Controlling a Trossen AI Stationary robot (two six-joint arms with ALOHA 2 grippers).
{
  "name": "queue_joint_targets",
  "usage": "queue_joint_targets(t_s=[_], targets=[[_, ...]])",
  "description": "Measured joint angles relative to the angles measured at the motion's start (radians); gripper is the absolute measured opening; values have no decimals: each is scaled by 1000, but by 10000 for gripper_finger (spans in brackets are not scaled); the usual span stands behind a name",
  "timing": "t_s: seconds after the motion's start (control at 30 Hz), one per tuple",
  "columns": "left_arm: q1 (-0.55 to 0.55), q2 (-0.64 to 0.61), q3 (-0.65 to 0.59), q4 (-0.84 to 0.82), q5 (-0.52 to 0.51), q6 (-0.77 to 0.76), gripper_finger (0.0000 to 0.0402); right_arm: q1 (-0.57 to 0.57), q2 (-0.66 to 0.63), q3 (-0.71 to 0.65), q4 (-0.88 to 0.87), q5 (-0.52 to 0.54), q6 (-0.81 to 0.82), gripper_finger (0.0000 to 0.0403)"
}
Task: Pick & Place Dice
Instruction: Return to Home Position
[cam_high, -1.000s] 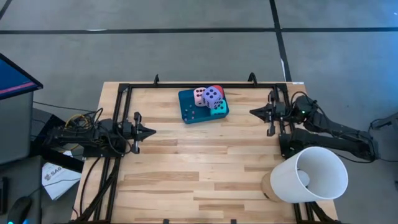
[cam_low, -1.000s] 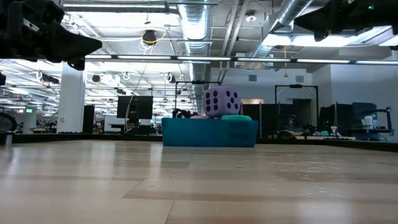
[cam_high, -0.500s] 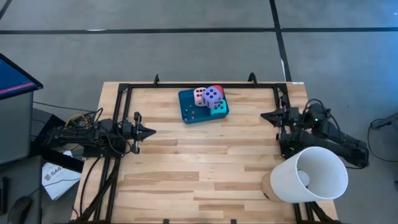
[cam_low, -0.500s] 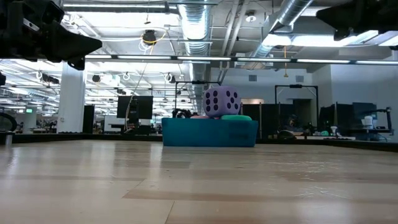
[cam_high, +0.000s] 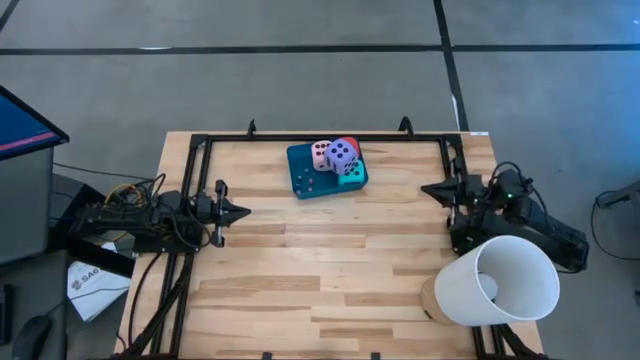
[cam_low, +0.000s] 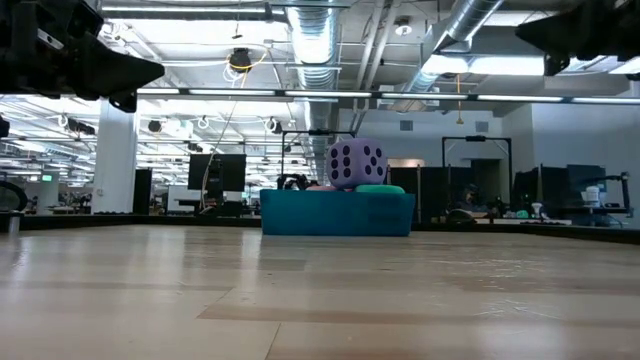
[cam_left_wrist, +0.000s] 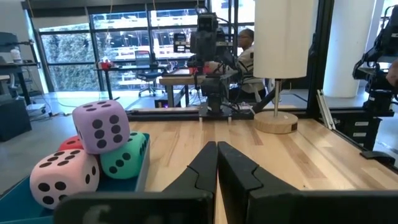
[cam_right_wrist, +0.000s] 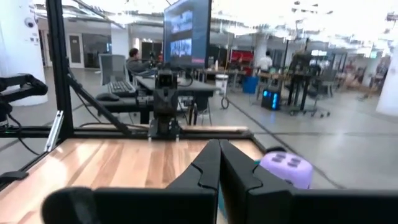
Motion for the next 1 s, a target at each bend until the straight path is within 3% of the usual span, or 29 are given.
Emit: queue_joint_targets(t_s=[0.2,0.5,1.0], targets=[[0,-1,0,2,0,0,1,0,-4,-33,96,1,-70,0],[0,-1,0,2,0,0,1,0,-4,-295,364,3,-77,0],[0,-1,0,4,0,0,1,-1,17,-297,251,24,-99,0]])
